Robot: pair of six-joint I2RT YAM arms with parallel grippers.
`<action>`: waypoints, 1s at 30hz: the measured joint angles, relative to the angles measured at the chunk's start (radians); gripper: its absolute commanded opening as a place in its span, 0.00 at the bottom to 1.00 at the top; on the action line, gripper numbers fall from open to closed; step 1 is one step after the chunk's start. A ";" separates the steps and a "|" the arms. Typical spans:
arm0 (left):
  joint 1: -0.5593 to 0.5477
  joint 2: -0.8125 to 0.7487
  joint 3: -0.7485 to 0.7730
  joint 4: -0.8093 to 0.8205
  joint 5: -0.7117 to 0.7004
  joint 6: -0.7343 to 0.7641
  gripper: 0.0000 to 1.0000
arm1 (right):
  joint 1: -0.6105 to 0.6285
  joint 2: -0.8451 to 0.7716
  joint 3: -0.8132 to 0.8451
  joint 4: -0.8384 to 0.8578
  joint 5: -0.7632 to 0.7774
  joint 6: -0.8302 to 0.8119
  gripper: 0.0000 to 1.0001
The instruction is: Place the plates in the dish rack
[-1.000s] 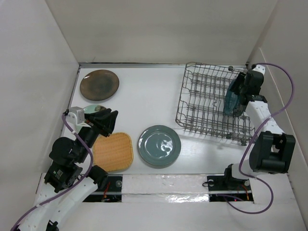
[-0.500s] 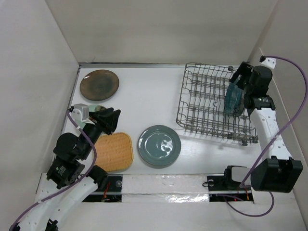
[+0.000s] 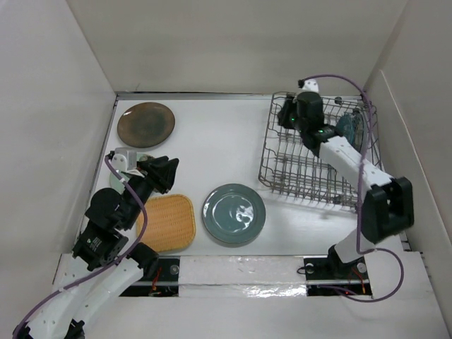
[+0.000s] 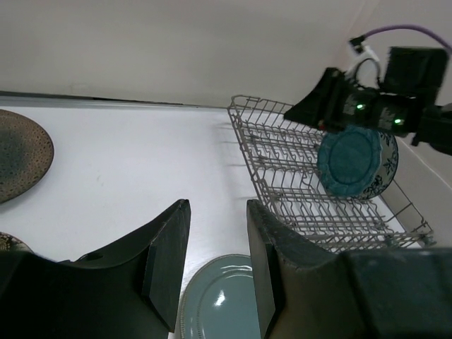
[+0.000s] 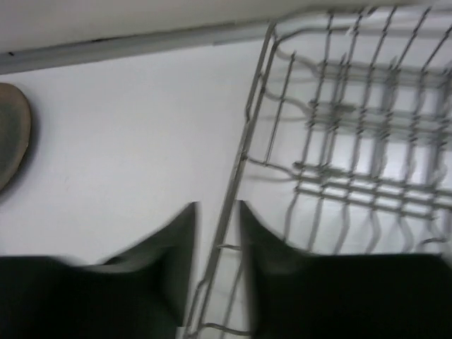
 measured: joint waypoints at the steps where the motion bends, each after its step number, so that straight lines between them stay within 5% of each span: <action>1: 0.000 0.004 0.000 0.000 -0.003 0.000 0.35 | 0.021 0.050 0.014 0.000 0.002 0.006 0.74; 8: 0.000 0.024 0.000 -0.005 -0.023 0.001 0.35 | 0.102 0.358 0.180 -0.003 0.034 0.025 0.75; 16: 0.000 0.049 0.000 -0.008 -0.035 0.002 0.35 | 0.101 0.489 0.261 -0.010 0.104 0.032 0.69; 26: 0.000 0.062 0.000 -0.008 -0.047 0.003 0.34 | 0.085 0.524 0.264 -0.008 0.118 -0.028 0.36; 30: 0.000 0.068 0.000 -0.008 -0.048 0.003 0.34 | 0.086 0.497 0.186 0.009 0.092 -0.058 0.30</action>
